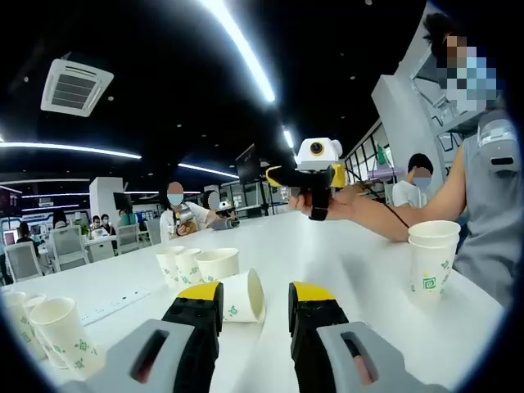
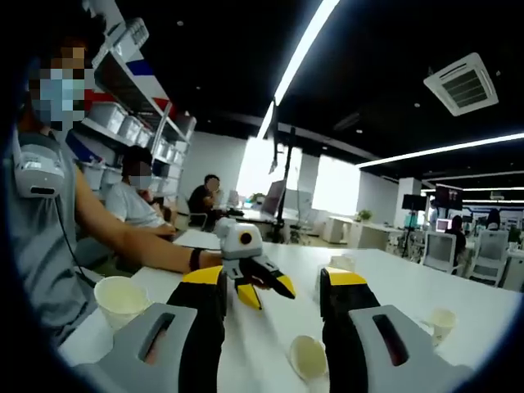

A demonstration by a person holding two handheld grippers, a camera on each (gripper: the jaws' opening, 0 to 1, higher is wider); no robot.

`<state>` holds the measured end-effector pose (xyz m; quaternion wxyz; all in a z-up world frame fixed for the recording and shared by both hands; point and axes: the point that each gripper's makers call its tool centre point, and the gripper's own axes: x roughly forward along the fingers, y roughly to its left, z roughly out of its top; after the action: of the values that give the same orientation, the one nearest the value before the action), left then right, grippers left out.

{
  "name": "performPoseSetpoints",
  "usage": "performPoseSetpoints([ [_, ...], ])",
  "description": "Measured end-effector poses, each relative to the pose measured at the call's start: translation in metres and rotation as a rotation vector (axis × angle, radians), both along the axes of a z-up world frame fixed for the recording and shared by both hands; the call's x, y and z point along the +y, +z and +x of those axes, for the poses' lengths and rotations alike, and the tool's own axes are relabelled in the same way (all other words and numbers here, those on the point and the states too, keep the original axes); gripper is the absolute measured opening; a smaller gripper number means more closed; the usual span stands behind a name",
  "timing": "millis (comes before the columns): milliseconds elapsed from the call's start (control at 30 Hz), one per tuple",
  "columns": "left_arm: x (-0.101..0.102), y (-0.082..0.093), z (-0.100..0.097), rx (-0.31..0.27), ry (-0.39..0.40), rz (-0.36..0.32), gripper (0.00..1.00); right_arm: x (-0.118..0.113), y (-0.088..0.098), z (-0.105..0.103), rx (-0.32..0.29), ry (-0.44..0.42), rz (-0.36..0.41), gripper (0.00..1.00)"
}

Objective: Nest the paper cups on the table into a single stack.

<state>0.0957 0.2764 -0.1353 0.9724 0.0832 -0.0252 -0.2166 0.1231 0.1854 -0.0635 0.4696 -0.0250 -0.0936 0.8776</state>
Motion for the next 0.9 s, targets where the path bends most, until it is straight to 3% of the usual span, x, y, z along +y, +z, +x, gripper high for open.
performPoseSetpoints([
  [133,-0.008,-0.002,0.001,0.002,-0.006,0.005,0.34,0.002,-0.019,0.011,-0.006,-0.015,-0.015,0.45],
  [200,-0.013,-0.004,0.001,0.007,-0.012,0.007,0.34,0.003,-0.03,0.013,-0.044,-0.035,-0.034,0.45],
  [433,-0.013,-0.008,0.002,0.015,-0.017,0.016,0.34,0.007,-0.046,0.012,-0.069,-0.08,-0.047,0.44],
  [700,-0.013,-0.008,0.003,0.016,-0.013,0.013,0.34,0.011,-0.066,0.022,-0.143,-0.152,-0.095,0.29],
  [900,-0.014,-0.009,0.003,0.02,-0.012,0.015,0.34,0.026,-0.089,0.046,-0.198,-0.234,-0.164,0.21],
])
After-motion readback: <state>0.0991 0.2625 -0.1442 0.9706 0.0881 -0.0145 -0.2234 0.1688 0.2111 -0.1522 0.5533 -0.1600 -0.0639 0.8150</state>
